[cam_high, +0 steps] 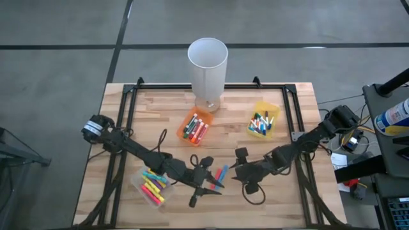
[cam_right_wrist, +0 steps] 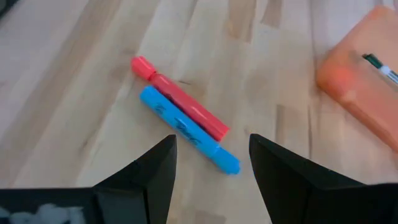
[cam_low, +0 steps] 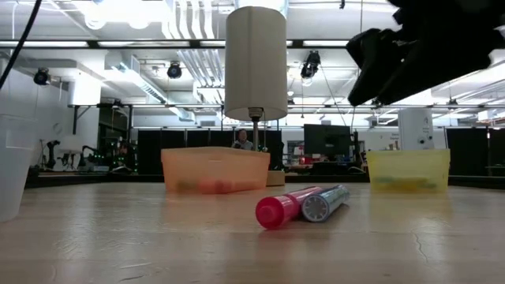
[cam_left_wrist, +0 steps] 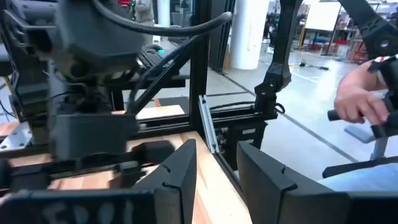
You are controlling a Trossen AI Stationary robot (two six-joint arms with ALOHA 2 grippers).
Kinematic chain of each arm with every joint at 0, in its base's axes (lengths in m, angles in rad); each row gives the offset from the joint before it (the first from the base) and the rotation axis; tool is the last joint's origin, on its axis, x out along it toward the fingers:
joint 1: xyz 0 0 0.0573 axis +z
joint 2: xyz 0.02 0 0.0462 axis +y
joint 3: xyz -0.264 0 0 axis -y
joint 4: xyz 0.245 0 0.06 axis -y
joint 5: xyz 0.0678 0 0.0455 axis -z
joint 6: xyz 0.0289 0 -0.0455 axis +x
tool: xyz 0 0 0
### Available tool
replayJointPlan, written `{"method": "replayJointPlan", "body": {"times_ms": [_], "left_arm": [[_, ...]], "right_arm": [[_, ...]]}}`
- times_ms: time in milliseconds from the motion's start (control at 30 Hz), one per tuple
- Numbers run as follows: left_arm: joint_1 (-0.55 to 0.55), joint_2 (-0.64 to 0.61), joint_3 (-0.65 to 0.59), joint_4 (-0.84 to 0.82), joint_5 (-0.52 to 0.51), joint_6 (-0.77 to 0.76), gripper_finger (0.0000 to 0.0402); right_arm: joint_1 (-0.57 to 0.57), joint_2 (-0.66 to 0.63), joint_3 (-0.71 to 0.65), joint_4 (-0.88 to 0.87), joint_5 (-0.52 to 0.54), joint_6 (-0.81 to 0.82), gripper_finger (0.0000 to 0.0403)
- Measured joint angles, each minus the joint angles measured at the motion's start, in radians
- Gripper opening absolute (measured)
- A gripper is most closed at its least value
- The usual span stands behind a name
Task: Pick & Place Markers
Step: Put the blue highlighter pen into the white bin
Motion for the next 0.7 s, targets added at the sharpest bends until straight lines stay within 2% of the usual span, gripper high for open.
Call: {"method": "replayJointPlan", "body": {"times_ms": [200,500,700], "left_arm": [[0.000,-0.002,0.000,-0.006,0.000,-0.015,0.0110],[0.000,-0.003,0.000,-0.005,-0.001,-0.017,0.0110],[-0.001,-0.008,0.000,-0.007,-0.001,-0.036,0.0110]], "right_arm": [[-0.056,0.000,-0.015,0.000,-0.011,-0.067,0.0194],[-0.181,0.050,-0.020,0.084,-0.243,-0.164,0.0194],[-0.207,0.154,-0.018,0.095,-0.274,-0.182,0.0194]]}}
